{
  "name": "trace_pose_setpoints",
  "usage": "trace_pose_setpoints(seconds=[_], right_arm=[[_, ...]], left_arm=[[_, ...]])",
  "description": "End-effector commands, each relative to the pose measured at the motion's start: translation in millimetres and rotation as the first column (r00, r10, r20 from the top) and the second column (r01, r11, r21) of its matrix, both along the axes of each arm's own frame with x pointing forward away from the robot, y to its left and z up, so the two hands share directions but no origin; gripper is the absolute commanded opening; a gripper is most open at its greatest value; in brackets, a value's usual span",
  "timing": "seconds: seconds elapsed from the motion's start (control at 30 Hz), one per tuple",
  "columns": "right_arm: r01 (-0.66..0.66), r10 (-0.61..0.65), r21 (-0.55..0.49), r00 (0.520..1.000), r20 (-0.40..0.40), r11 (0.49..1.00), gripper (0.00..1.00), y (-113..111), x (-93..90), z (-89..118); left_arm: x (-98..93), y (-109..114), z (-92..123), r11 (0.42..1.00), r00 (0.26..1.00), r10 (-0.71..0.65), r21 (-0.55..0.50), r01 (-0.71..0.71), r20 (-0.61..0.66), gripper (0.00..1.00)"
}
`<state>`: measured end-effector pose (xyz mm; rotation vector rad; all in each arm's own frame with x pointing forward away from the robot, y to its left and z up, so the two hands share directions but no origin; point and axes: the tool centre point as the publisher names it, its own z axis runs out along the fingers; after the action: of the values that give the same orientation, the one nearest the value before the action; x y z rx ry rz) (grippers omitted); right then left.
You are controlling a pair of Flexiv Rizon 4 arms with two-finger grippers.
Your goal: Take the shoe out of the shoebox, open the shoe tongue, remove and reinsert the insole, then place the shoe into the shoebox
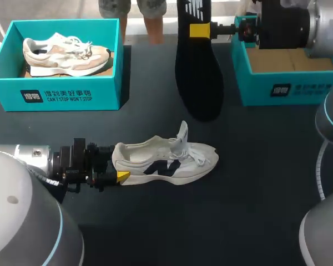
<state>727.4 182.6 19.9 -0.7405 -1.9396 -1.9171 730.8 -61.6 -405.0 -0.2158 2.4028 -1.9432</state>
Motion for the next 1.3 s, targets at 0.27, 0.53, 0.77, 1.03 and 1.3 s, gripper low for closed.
trace_pose_setpoints(seconds=[0.27,0.53,0.77,1.03,1.3], right_arm=[[0.024,-0.02,0.088,0.999,-0.042,0.996,0.0,3.9,-41.4,-4.4],[0.027,-0.02,0.113,0.998,-0.068,0.993,0.0,5.3,-58.1,-2.4],[-0.006,0.013,0.093,0.997,-0.073,0.996,0.0,3.6,-78.8,6.1],[-0.028,0.029,0.028,0.999,-0.031,0.999,0.0,-0.4,-98.1,11.1],[-0.02,0.021,0.017,0.999,-0.046,1.0,0.0,-3.9,-109.5,10.2]], left_arm=[[-0.9,-0.1,-0.7,1.0,1.0,0.001,0.0,-0.001,0.001,0.0],[-0.9,-0.1,-0.7,1.0,1.0,0.001,0.0,-0.001,0.001,0.0],[-0.9,-0.1,-0.7,1.0,1.0,0.001,0.0,-0.001,0.001,0.0],[-0.9,-0.1,-0.7,1.0,1.0,0.001,0.0,-0.001,0.001,0.0],[-0.9,-0.1,-0.7,1.0,1.0,0.001,0.0,-0.001,0.001,0.0]])
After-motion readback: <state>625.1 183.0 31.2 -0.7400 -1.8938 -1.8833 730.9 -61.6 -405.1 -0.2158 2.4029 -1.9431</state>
